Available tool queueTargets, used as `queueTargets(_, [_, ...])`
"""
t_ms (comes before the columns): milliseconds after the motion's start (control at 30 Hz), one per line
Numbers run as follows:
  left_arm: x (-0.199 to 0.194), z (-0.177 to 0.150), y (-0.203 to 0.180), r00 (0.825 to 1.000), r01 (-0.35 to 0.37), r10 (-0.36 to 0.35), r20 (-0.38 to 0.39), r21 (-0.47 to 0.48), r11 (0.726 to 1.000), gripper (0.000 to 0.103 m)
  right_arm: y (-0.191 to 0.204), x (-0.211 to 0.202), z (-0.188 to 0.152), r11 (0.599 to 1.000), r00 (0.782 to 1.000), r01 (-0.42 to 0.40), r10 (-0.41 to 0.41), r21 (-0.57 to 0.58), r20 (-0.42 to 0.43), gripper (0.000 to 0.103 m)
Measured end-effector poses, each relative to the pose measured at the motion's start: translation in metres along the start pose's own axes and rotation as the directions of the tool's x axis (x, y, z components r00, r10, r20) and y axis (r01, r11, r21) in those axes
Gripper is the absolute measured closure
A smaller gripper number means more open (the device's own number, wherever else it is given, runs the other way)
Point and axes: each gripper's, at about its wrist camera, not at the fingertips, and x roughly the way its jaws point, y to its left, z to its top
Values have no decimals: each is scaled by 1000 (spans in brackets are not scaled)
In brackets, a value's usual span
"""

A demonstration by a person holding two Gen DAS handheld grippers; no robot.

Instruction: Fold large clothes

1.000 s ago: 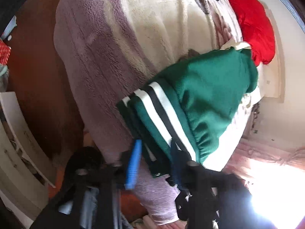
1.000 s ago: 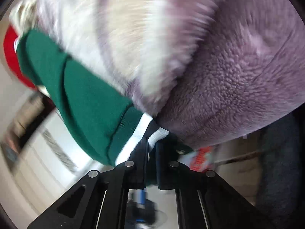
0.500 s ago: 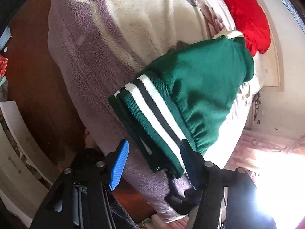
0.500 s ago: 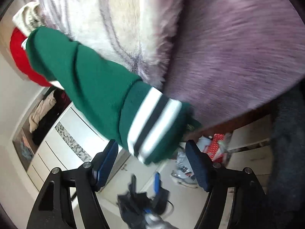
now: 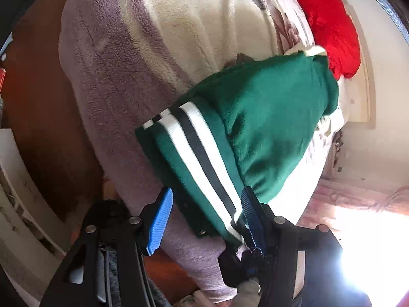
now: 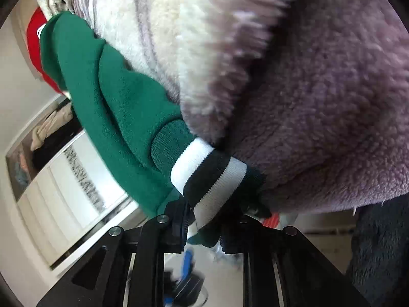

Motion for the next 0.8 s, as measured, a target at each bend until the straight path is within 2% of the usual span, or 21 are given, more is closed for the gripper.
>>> queueTargets(67, [4, 5, -1, 1000, 8, -8, 1, -11, 1000, 50, 16, 0, -8, 999, 999, 21, -22, -24, -44, 62])
queueTargets(100, [7, 7, -2, 1000, 9, -9, 0, -13, 1000, 50, 18, -6, -11, 1000, 999, 3, -3, -7, -52, 54])
queueTargets(133, [10, 9, -3, 1000, -8, 8, -2, -13, 1000, 50, 13, -26, -6, 1000, 999, -14, 15, 14, -47, 40])
queueTargets(200, [17, 12, -2, 1000, -22, 22, -6, -20, 1000, 50, 11, -31, 6, 994, 999, -42, 42, 103, 6, 37])
queueTargets(233, [20, 13, -1, 1000, -27, 27, -3, -30, 999, 50, 3, -26, 5, 987, 999, -53, 51, 151, 20, 40])
queueTargets(267, [21, 14, 1, 1000, -24, 24, 0, -43, 999, 50, -10, -13, 0, 977, 997, -74, 66, 198, 51, 53])
queueTargets(300, [20, 13, 3, 1000, -21, 21, 3, -56, 998, 50, -14, -9, -9, 972, 994, -77, 59, 224, 88, 81])
queueTargets(333, [19, 13, 4, 1000, -13, 14, 13, -62, 998, 50, -13, -13, -7, 969, 993, -87, 64, 229, 103, 91])
queueTargets(367, [15, 12, 5, 1000, -7, 9, 28, -60, 998, 50, -8, -10, -12, 970, 991, -86, 59, 226, 124, 97])
queueTargets(467, [5, 10, 4, 998, -20, 22, 53, -36, 999, 50, 12, -4, -52, 987, 994, 38, -54, 154, 96, 98])
queueTargets(533, [3, 9, 8, 998, -35, 36, 49, -27, 999, 50, 10, 5, -65, 983, 987, 121, -134, 140, 89, 98])
queueTargets(667, [-2, 12, 14, 998, -51, 53, 46, -36, 998, 50, -4, 16, -55, 964, 983, 142, -164, 224, 80, 98])
queueTargets(733, [-8, 13, 11, 997, -49, 50, 56, -24, 999, 50, 10, 30, -57, 965, 976, 198, -211, 174, 57, 98])
queueTargets(800, [-20, 10, 3, 995, -62, 61, 73, 12, 998, 50, 27, 46, -60, 968, 973, 231, -230, 97, -17, 97])
